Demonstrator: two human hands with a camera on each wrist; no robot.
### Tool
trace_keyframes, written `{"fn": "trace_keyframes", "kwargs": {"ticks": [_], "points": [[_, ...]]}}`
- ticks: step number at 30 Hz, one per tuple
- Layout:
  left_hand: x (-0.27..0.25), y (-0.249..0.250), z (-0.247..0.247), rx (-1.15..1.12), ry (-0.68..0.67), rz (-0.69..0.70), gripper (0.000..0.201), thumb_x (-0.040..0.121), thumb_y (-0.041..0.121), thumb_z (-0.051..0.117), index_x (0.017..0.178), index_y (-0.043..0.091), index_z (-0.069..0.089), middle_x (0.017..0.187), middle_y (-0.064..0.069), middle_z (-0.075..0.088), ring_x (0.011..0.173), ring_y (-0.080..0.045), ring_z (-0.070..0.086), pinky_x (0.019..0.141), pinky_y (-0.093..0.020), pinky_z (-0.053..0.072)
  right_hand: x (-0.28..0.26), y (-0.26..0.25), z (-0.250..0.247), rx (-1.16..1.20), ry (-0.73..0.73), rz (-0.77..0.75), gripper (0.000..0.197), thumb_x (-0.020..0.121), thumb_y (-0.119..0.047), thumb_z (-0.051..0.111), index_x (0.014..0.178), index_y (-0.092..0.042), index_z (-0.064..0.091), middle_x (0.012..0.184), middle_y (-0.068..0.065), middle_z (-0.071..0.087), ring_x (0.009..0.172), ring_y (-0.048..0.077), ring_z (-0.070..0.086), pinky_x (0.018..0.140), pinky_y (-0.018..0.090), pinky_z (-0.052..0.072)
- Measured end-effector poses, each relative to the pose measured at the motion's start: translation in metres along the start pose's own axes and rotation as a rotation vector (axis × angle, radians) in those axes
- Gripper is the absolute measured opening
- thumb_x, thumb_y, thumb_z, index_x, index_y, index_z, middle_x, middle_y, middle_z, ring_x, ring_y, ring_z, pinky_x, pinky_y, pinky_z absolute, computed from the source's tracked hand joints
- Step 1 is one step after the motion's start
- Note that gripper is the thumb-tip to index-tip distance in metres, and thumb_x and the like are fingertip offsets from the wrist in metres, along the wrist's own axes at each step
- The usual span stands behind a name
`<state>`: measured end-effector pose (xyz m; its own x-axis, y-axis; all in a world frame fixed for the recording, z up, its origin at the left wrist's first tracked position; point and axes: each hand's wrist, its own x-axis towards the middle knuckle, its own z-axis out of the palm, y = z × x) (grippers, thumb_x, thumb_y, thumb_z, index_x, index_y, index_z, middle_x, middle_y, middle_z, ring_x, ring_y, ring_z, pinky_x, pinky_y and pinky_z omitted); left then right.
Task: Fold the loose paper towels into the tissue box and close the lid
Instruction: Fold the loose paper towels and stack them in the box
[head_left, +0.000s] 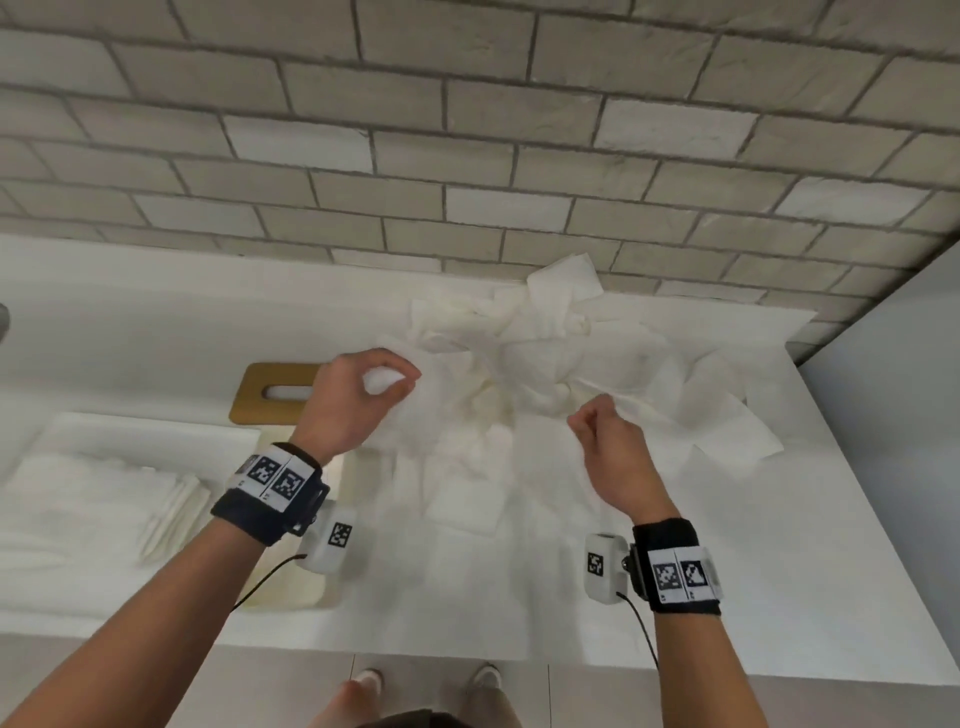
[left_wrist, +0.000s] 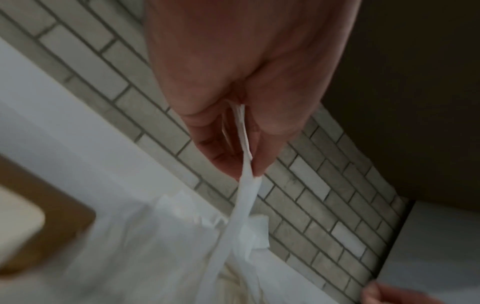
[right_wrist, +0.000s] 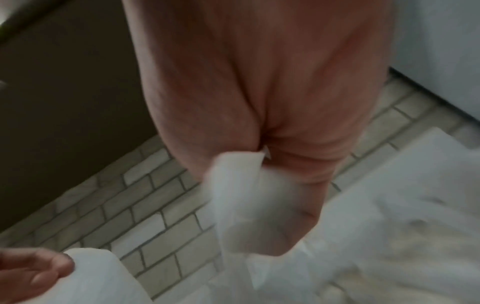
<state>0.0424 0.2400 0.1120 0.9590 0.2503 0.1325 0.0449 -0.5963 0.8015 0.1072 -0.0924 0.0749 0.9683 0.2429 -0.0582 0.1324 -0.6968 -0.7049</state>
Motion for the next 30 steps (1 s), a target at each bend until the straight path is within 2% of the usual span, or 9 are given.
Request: {"fn": "trace_keyframes", "kwargs": {"ticks": [4,8,11,15,17,19,22,26,30], "points": [[-0.006,-0.011,-0.074,0.098,0.059,0.086,0.013,0.094,0.021,0.079,0.098,0.034,0.080,0.104,0.025,0.076,0.103,0.003,0.069,0.092,-0.013,0.050,-0.029,-0.087,0.012,0.130,-0.070,-0.253,0.018,0.113,-0.019,0.053,0.117,-0.033,0.062,0.081,0.008,0.063,0.066,0.015,0.052,0.064,0.026,0.042],[-0.015,-0.027,-0.140,0.155,0.111,0.115,0.011,0.090,0.028,0.084,0.099,0.033,0.080,0.105,0.020,0.077,0.103,-0.010,0.071,0.100,-0.032,0.054,-0.057,-0.171,0.056,0.344,-0.218,-0.323,0.030,0.112,-0.015,0.055,0.110,-0.034,0.079,0.113,-0.010,0.073,0.107,0.014,0.066,0.089,0.029,0.050],[-0.023,-0.043,-0.188,0.210,0.143,0.147,0.016,0.085,0.036,0.088,0.099,0.033,0.079,0.108,0.013,0.077,0.102,-0.013,0.071,0.103,-0.043,0.053,-0.081,-0.217,0.084,0.605,-0.100,-0.307,0.025,0.109,-0.007,0.060,0.110,-0.021,0.081,0.117,-0.005,0.074,0.116,0.019,0.069,0.093,0.027,0.054],[-0.034,-0.058,-0.231,0.217,0.187,0.182,0.018,0.085,0.036,0.088,0.100,0.029,0.081,0.108,0.014,0.077,0.102,-0.007,0.071,0.104,-0.037,0.052,-0.116,-0.234,0.126,0.781,0.028,-0.227,0.016,0.106,-0.006,0.066,0.113,-0.014,0.078,0.120,-0.001,0.076,0.118,0.020,0.071,0.097,0.029,0.056],[-0.040,-0.065,-0.242,0.206,0.198,0.179,0.017,0.085,0.033,0.088,0.100,0.028,0.082,0.109,0.013,0.077,0.101,-0.004,0.069,0.100,-0.026,0.051,-0.126,-0.224,0.161,0.711,0.039,-0.106,0.015,0.103,-0.010,0.072,0.109,-0.022,0.078,0.117,-0.007,0.078,0.113,0.015,0.073,0.097,0.034,0.058],[-0.045,-0.072,-0.246,0.199,0.182,0.168,0.016,0.085,0.031,0.088,0.099,0.028,0.082,0.109,0.014,0.077,0.101,-0.003,0.067,0.091,-0.015,0.049,-0.128,-0.209,0.201,0.482,0.074,-0.010,0.018,0.100,-0.015,0.075,0.106,-0.032,0.076,0.113,-0.015,0.077,0.106,0.004,0.071,0.093,0.022,0.053],[-0.052,-0.076,-0.243,0.185,0.106,0.166,0.015,0.086,0.032,0.087,0.100,0.033,0.082,0.108,0.018,0.077,0.101,-0.006,0.070,0.082,-0.018,0.050,-0.126,-0.198,0.249,0.155,0.021,0.095,0.017,0.104,-0.014,0.067,0.116,-0.025,0.071,0.119,-0.006,0.068,0.098,0.002,0.062,0.086,0.005,0.043],[-0.059,-0.068,-0.236,0.147,-0.009,0.197,0.016,0.086,0.033,0.086,0.101,0.037,0.081,0.107,0.018,0.077,0.102,-0.007,0.071,0.079,-0.021,0.053,-0.121,-0.204,0.281,-0.185,-0.142,0.084,0.026,0.107,0.001,0.052,0.131,-0.008,0.058,0.135,0.007,0.052,0.105,0.018,0.063,0.096,0.023,0.051],[-0.060,-0.056,-0.227,0.105,-0.122,0.254,0.018,0.086,0.032,0.086,0.103,0.035,0.081,0.110,0.016,0.077,0.104,-0.009,0.070,0.081,-0.028,0.057,-0.121,-0.206,0.287,-0.359,-0.268,0.032,0.032,0.110,-0.003,0.048,0.141,-0.004,0.050,0.136,0.011,0.051,0.116,0.022,0.061,0.099,0.028,0.047]]}}
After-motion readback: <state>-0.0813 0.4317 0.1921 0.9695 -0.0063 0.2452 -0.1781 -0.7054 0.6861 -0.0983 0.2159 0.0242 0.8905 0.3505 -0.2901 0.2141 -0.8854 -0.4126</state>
